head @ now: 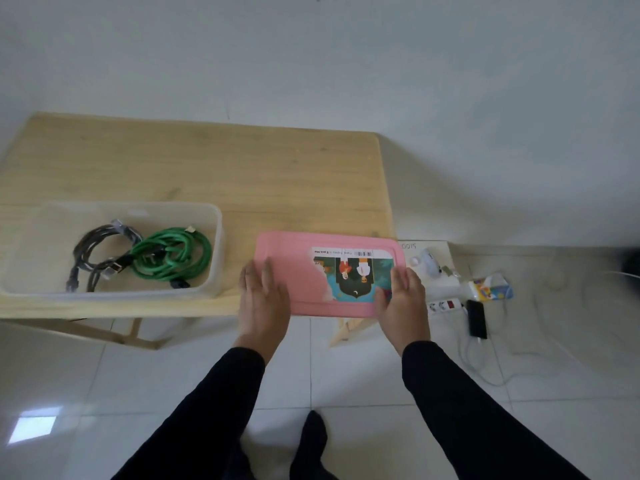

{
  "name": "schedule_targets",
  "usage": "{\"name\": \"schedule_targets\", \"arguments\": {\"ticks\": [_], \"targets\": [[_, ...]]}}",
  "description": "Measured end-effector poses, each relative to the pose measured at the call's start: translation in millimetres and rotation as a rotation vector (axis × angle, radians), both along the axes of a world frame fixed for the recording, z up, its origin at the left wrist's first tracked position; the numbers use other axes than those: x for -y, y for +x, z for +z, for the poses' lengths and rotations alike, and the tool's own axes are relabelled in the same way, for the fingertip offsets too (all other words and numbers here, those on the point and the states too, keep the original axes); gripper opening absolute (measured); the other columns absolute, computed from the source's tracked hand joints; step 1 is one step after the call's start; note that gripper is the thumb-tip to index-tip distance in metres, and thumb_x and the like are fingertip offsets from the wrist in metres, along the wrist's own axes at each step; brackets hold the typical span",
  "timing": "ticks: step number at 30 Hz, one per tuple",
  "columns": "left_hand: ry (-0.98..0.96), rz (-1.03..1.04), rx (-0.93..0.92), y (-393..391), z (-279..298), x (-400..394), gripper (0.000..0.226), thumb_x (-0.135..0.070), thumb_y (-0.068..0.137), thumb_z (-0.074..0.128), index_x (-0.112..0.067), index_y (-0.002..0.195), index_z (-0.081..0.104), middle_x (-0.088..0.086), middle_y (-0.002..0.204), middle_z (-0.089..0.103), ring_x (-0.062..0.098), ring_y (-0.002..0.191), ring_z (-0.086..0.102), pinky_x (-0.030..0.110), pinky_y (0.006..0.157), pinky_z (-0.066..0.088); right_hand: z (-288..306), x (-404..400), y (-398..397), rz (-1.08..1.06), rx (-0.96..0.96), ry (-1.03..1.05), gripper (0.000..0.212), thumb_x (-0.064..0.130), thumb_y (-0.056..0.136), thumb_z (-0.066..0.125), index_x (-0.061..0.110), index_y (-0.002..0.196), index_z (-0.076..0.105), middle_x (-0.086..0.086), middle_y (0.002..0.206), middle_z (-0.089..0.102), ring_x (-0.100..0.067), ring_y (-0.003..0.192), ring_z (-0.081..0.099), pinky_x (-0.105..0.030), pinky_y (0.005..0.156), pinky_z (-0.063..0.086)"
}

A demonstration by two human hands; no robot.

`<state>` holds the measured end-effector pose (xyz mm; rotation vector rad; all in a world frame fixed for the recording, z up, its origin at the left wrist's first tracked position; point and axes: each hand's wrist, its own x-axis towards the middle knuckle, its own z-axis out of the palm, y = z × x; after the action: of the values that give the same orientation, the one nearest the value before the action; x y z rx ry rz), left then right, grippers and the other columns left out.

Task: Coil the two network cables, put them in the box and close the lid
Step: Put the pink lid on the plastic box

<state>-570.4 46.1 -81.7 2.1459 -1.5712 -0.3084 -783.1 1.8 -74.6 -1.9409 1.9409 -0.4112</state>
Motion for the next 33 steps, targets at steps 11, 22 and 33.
{"name": "schedule_targets", "arguments": {"ticks": [11, 22, 33], "targets": [[-0.158, 0.129, -0.072, 9, 52, 13, 0.043, -0.015, 0.096, 0.041, -0.002, 0.138, 0.039, 0.027, 0.14, 0.037, 0.041, 0.124, 0.037, 0.039, 0.103, 0.026, 42, 15, 18, -0.103, 0.099, -0.341, 0.042, 0.014, 0.089, 0.057, -0.004, 0.126, 0.051, -0.03, 0.128, 0.046, -0.042, 0.119, 0.042, -0.045, 0.1, 0.038], [-0.223, 0.27, -0.004, 169, 85, -45, 0.034, -0.01, 0.094, 0.042, -0.001, 0.126, 0.048, 0.025, 0.124, 0.049, 0.043, 0.111, 0.045, 0.048, 0.096, 0.037, 64, -17, 177, 0.079, 0.224, -0.403, 0.042, 0.011, 0.084, 0.063, -0.005, 0.121, 0.055, -0.032, 0.121, 0.05, -0.046, 0.112, 0.048, -0.043, 0.095, 0.043], [-0.106, 0.233, -0.042, 291, 69, -79, 0.032, -0.009, 0.092, 0.043, -0.003, 0.123, 0.049, 0.019, 0.118, 0.05, 0.038, 0.103, 0.046, 0.043, 0.088, 0.039, 41, -46, 296, 0.061, 0.18, -0.296, 0.041, 0.009, 0.081, 0.065, -0.005, 0.119, 0.056, -0.032, 0.119, 0.05, -0.047, 0.108, 0.048, -0.049, 0.092, 0.047]]}}
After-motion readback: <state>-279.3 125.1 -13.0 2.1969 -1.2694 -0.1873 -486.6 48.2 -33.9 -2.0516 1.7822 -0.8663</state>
